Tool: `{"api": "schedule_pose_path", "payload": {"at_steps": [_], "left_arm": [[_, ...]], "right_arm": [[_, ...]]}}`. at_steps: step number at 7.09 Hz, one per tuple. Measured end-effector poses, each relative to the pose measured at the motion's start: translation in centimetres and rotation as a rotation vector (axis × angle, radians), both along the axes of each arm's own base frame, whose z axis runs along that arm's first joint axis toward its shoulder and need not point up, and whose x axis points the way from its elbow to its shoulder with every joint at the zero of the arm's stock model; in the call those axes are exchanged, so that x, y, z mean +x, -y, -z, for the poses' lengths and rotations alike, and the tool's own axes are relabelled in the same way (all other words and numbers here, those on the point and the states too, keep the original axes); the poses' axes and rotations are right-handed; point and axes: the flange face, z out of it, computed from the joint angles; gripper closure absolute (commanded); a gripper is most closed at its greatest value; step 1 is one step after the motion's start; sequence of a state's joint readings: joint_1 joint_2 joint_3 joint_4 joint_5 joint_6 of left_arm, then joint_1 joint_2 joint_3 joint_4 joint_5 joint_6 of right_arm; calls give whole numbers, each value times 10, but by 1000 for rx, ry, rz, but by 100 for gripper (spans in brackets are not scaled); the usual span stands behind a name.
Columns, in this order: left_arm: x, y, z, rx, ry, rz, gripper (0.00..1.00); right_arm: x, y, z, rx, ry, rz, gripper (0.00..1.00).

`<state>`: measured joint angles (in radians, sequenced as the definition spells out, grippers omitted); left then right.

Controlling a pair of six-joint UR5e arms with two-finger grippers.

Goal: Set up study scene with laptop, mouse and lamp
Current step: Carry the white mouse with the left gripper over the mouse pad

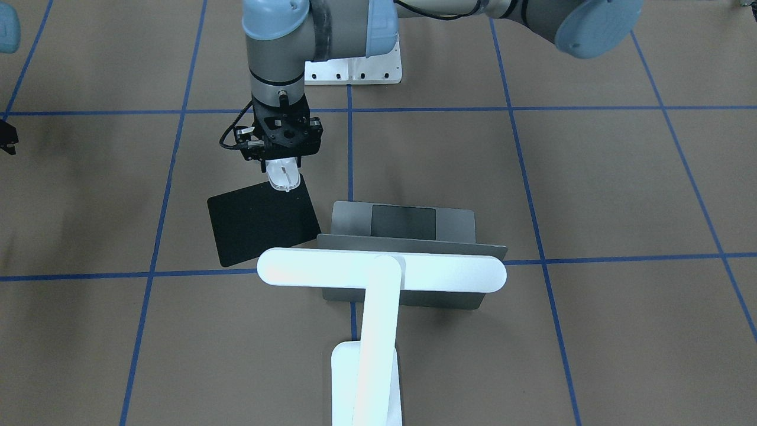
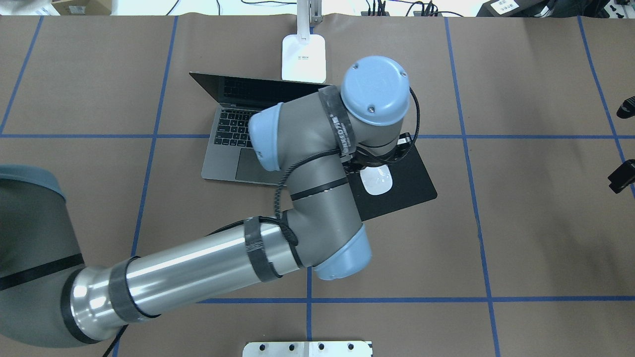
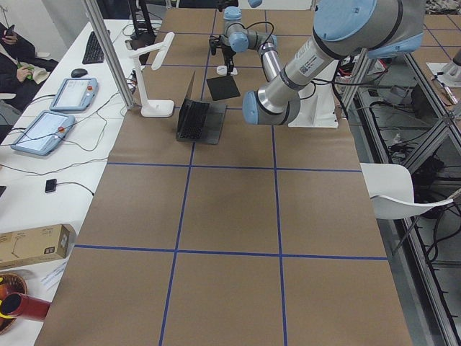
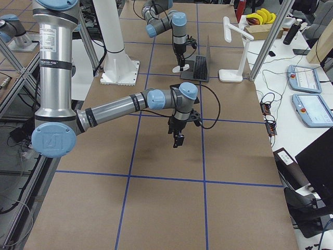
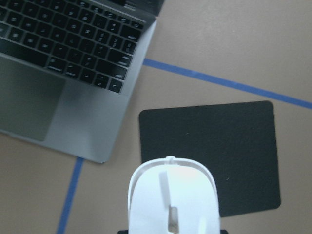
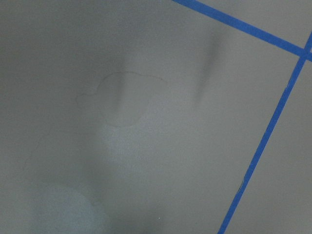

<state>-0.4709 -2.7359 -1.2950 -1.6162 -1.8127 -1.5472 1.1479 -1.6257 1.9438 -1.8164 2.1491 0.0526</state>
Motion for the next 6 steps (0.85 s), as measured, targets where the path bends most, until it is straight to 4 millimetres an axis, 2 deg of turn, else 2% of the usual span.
{"api": "schedule_pose_path", "payload": {"at_steps": [2, 3, 6], "left_arm": [[31, -1, 3, 28, 13, 46, 99], [44, -3, -5, 39, 30, 58, 99], [82, -29, -36, 80, 99, 86, 99]], "right_arm": [[0, 0, -2, -2, 0, 0, 0], [0, 0, -2, -3, 2, 0, 0], [-1, 0, -3, -5, 3, 0, 0]]}}
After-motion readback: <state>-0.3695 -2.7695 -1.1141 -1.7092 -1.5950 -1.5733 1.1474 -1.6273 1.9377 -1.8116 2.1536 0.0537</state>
